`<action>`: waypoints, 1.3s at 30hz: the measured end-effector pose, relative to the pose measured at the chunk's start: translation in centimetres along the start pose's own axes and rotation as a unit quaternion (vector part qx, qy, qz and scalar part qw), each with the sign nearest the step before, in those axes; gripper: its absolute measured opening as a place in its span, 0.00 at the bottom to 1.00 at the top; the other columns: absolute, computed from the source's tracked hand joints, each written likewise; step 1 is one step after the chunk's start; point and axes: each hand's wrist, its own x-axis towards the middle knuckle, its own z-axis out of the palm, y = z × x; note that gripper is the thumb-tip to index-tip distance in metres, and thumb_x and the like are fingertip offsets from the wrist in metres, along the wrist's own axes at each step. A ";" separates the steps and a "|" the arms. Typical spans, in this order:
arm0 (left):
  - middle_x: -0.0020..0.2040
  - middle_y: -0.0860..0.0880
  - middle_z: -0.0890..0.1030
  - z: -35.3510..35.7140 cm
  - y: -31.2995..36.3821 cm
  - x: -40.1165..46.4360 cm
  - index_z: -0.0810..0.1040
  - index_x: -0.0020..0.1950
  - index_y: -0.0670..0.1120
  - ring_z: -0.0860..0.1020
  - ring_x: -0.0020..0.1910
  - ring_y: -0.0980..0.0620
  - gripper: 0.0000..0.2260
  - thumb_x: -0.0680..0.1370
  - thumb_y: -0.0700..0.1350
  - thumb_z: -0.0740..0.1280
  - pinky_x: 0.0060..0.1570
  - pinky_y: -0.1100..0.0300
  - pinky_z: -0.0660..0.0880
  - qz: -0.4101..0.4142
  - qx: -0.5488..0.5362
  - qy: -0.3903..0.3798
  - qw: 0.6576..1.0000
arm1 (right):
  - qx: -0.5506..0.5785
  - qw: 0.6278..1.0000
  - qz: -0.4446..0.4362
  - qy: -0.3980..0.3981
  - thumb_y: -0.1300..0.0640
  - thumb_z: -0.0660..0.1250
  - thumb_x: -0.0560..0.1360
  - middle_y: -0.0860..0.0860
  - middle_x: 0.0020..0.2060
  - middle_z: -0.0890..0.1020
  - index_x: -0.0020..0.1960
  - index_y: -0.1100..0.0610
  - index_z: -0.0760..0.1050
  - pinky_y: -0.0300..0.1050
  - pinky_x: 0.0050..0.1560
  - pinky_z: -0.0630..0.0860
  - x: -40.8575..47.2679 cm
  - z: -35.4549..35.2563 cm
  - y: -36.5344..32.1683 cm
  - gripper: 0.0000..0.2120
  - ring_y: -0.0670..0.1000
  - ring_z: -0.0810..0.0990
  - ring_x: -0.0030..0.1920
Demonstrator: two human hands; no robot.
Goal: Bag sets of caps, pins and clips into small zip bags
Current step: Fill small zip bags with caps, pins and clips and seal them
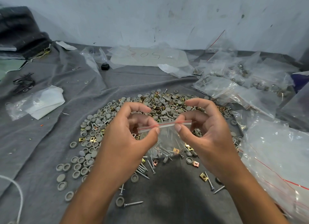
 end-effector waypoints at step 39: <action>0.45 0.50 0.85 -0.2 0.0 0.1 0.72 0.51 0.58 0.83 0.44 0.49 0.14 0.70 0.53 0.74 0.44 0.41 0.79 0.001 -0.009 -0.022 1.000 | 0.037 0.999 0.009 -0.021 0.55 0.75 0.74 0.48 0.47 0.86 0.58 0.40 0.71 0.35 0.40 0.78 0.0 0.8 -0.5 0.19 0.46 0.85 0.45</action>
